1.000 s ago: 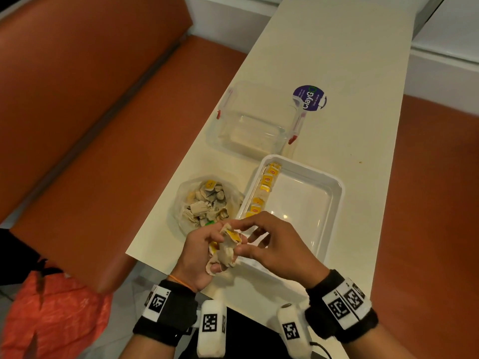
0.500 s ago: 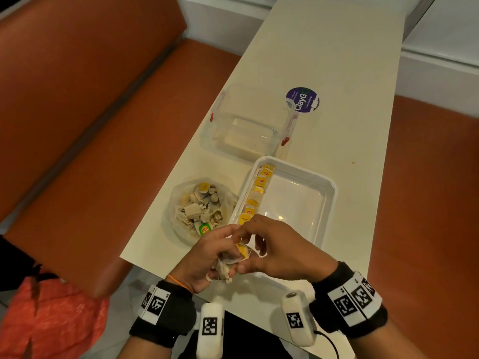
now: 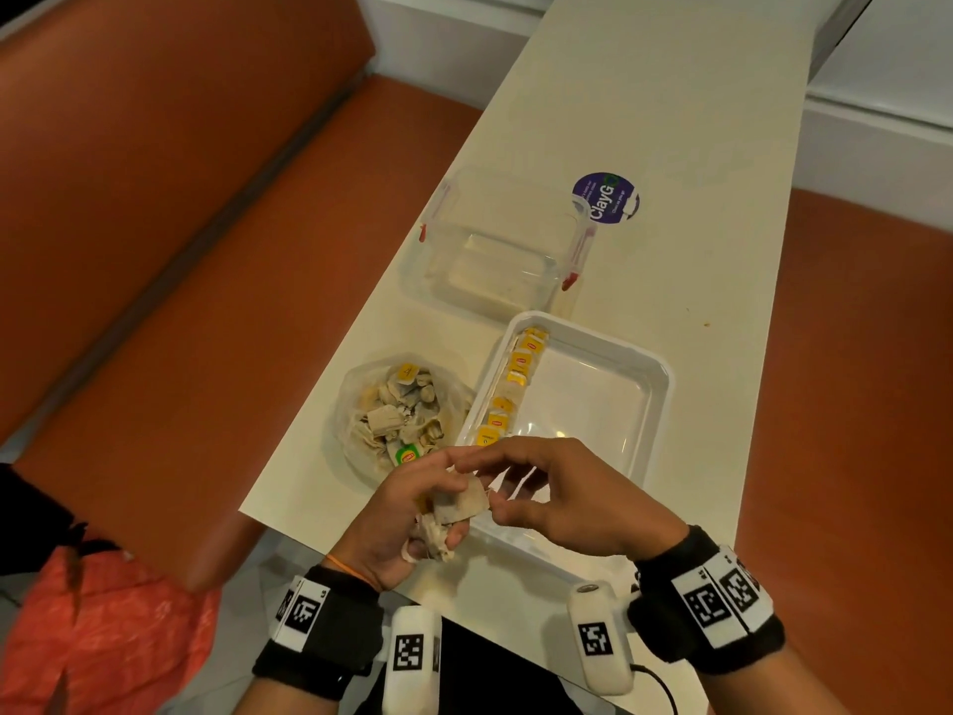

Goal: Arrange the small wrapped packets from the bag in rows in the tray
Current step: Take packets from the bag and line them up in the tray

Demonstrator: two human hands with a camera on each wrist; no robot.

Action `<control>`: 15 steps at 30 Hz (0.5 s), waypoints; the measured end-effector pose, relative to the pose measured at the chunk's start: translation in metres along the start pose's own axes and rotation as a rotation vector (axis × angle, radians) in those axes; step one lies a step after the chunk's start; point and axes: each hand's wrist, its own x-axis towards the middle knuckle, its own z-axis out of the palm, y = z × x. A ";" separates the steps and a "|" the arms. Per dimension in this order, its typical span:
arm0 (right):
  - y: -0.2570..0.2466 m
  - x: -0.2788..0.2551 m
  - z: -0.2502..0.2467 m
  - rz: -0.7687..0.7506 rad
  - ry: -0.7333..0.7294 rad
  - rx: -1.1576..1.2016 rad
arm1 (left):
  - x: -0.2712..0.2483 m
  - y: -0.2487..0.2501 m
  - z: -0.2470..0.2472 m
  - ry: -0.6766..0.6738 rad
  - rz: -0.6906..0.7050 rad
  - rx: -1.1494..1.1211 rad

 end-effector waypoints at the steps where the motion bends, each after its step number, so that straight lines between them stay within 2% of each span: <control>1: -0.001 0.000 -0.001 -0.028 -0.009 -0.020 | 0.000 0.000 0.001 -0.012 -0.007 -0.023; 11: -0.007 0.011 -0.002 -0.086 -0.007 -0.259 | 0.001 -0.003 0.003 -0.099 -0.049 -0.113; 13: -0.008 0.013 0.000 -0.097 0.013 -0.268 | 0.001 -0.003 0.005 -0.085 -0.050 -0.094; 15: -0.009 0.013 0.001 -0.108 0.048 -0.255 | 0.003 -0.005 0.004 -0.009 -0.072 -0.041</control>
